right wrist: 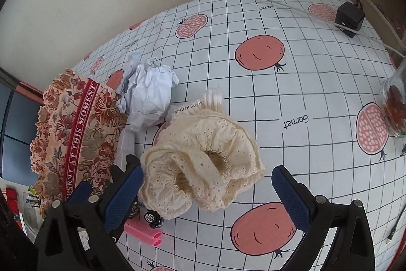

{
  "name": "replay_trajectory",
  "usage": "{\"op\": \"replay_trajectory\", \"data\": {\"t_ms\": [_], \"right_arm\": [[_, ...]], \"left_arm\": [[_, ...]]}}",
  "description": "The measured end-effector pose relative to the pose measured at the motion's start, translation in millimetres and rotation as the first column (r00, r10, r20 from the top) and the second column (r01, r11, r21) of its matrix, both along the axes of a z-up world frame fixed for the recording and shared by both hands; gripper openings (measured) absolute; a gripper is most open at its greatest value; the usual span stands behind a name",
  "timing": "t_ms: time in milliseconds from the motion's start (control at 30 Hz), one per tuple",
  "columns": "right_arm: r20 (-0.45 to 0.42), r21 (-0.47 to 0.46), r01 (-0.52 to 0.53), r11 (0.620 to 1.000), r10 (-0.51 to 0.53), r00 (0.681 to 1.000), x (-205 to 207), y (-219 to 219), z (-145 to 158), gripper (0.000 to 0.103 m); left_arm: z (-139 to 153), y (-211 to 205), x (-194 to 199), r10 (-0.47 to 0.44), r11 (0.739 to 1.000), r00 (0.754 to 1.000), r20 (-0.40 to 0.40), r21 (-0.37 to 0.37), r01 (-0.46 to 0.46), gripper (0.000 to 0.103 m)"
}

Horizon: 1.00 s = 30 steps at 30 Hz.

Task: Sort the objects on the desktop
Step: 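Move both grippers back toward the black toy car and cream lace fabric, then grasp the black toy car with the left gripper while the right grasps the lace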

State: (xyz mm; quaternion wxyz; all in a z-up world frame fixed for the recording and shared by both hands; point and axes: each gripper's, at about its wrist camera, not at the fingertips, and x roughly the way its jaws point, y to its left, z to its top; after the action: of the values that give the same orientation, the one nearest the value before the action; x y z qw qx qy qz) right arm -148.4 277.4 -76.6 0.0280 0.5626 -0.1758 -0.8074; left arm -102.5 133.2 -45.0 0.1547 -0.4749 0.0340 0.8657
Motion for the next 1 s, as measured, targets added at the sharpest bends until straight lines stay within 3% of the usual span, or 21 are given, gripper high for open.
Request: {"op": "replay_trajectory", "data": {"t_ms": [33,100,333,400,567,700,867,1000], "right_arm": [[0.002,0.001,0.003,1.0,-0.003,1.0,0.0,-0.8,-1.8,0.103],[0.008,0.0,0.005,1.0,-0.005,1.0,-0.6,-2.8,-5.1,0.103],[0.025,0.003,0.012,1.0,-0.012,1.0,0.3,-6.2,-18.5,0.099],[0.026,-0.006,0.011,1.0,-0.011,1.0,0.5,-6.5,-20.6,0.09],[0.018,-0.023,0.02,1.0,-0.019,1.0,1.4,-6.6,-23.1,0.078],[0.001,-0.065,0.023,0.998,-0.023,1.0,1.9,-3.8,-21.7,0.055],[-0.007,-0.097,0.028,0.995,-0.029,1.0,2.1,-3.8,-23.3,0.037],[-0.035,-0.087,0.025,0.996,-0.029,0.999,4.1,-0.2,-14.9,0.031]], "left_arm": [[-1.2,0.5,0.2,0.0,1.0,1.0,0.004,-0.005,0.0,0.077],[-3.3,1.2,-0.1,-0.004,1.0,1.0,0.016,-0.015,0.004,0.062],[-10.3,1.8,-0.5,-0.015,1.0,0.999,0.053,-0.02,0.016,0.045],[-11.9,2.3,-0.6,-0.02,1.0,0.998,0.062,-0.02,0.021,0.04],[-15.8,4.9,-0.6,-0.028,0.999,0.997,0.074,-0.028,0.03,0.039],[-15.9,4.1,-1.7,-0.021,0.999,0.997,0.074,-0.024,0.023,0.036],[-17.3,3.5,-3.3,-0.017,1.0,0.997,0.081,-0.016,0.018,0.032],[-16.1,2.9,-3.8,-0.024,1.0,0.996,0.084,0.001,0.024,0.027]]}}
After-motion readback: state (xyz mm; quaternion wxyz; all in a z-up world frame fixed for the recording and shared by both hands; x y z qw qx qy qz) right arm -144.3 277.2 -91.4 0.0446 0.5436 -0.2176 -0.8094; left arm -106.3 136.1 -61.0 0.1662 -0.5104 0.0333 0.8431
